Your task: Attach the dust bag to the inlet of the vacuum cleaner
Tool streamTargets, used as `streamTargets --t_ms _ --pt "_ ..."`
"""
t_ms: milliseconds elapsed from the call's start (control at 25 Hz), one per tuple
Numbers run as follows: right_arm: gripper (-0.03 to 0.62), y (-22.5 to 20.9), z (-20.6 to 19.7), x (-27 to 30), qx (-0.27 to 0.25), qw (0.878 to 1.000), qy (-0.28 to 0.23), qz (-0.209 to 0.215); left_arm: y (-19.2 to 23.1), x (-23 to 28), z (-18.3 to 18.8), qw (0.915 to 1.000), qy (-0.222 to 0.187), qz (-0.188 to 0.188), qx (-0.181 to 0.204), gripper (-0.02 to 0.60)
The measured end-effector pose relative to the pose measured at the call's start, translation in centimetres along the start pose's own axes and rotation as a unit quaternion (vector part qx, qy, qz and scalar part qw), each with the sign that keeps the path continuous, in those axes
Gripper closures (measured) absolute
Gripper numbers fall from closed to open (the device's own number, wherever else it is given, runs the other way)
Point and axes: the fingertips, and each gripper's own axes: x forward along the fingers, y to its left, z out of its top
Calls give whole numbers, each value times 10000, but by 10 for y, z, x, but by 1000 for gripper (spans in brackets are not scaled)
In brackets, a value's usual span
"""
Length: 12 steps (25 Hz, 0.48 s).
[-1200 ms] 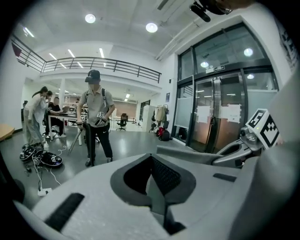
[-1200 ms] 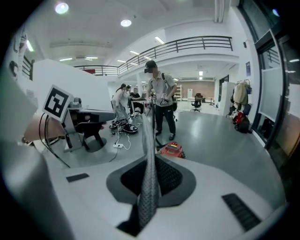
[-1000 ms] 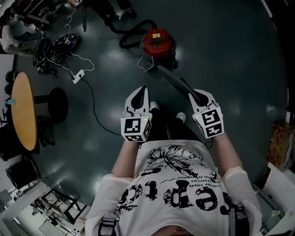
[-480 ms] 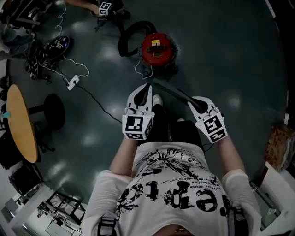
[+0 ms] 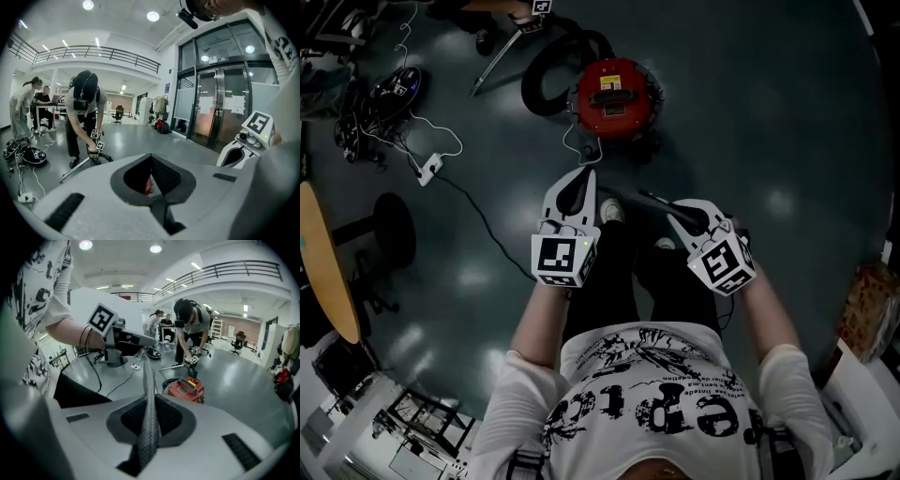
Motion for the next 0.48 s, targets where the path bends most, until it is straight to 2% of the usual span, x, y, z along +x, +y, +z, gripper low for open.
streamTargets --t_ms 200,320,480 --pt "569 -23 -76 76 -424 9989 -120 157 30 73 -77 9987 -309 217 328 578" --pt "569 -37 -116 115 -501 9983 -260 165 40 107 -123 9964 -527 123 658 578" --pt "569 -47 -149 157 -725 9963 -412 222 60 133 -160 9900 -764 151 1178 578"
